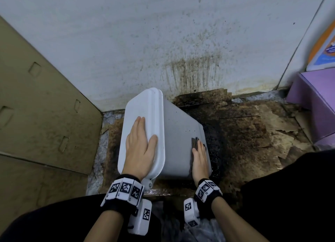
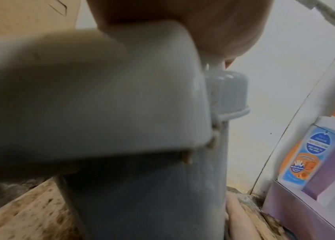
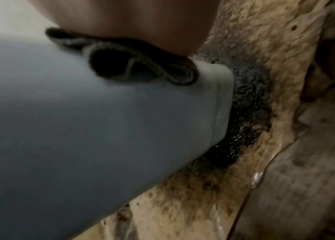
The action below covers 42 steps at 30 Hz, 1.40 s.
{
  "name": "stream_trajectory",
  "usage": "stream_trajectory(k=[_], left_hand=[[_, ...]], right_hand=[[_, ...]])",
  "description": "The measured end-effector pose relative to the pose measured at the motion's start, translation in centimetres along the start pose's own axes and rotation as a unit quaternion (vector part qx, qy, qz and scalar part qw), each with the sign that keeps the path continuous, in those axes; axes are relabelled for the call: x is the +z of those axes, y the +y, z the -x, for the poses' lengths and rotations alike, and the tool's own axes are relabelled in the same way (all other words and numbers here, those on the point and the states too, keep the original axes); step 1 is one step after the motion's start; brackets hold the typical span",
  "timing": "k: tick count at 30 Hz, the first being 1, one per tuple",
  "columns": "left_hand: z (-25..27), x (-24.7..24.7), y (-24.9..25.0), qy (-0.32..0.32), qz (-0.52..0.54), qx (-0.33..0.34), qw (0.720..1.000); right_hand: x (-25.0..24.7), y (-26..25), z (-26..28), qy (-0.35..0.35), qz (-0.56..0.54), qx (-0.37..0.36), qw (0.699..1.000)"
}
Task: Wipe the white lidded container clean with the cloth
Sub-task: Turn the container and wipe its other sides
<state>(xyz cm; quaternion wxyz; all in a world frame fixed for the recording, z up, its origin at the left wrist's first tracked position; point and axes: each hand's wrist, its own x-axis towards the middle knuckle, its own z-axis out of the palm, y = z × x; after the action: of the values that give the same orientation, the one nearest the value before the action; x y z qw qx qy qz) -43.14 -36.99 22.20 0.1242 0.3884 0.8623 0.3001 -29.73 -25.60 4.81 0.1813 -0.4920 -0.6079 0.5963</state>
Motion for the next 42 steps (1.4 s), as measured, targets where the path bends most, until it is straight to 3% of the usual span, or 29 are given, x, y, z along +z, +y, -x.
stream_trajectory(k=[5, 11, 18, 21, 26, 32, 36, 42], left_hand=[[-0.1, 0.1, 0.1, 0.004, -0.009, 0.007, 1.0], [-0.1, 0.5, 0.0, 0.005, -0.012, 0.003, 1.0], [0.0, 0.5, 0.1, 0.001, -0.018, 0.006, 1.0], [-0.1, 0.4, -0.1, 0.0, -0.011, 0.004, 1.0], [-0.1, 0.0, -0.3, -0.003, -0.009, 0.004, 1.0], [-0.1, 0.0, -0.5, -0.003, -0.009, 0.0, 1.0], [-0.2, 0.1, -0.3, -0.001, -0.01, 0.0, 1.0], [-0.2, 0.1, -0.3, -0.012, -0.006, -0.005, 1.0]], right_hand=[[1.6, -4.0, 3.1, 0.041, -0.063, -0.013, 0.997], [4.2, -9.8, 7.4, 0.002, -0.046, -0.163, 0.986], [2.2, -6.4, 5.9, -0.004, 0.017, -0.284, 0.959], [0.8, -2.9, 4.0, -0.007, 0.029, -0.237, 0.971], [-1.1, 1.2, 1.2, -0.026, 0.012, -0.033, 0.999], [0.1, 0.1, 1.0, 0.004, 0.006, 0.011, 1.0], [1.7, -2.9, 3.6, 0.033, -0.043, -0.032, 0.998], [3.8, -8.5, 7.4, -0.026, -0.017, -0.222, 0.975]])
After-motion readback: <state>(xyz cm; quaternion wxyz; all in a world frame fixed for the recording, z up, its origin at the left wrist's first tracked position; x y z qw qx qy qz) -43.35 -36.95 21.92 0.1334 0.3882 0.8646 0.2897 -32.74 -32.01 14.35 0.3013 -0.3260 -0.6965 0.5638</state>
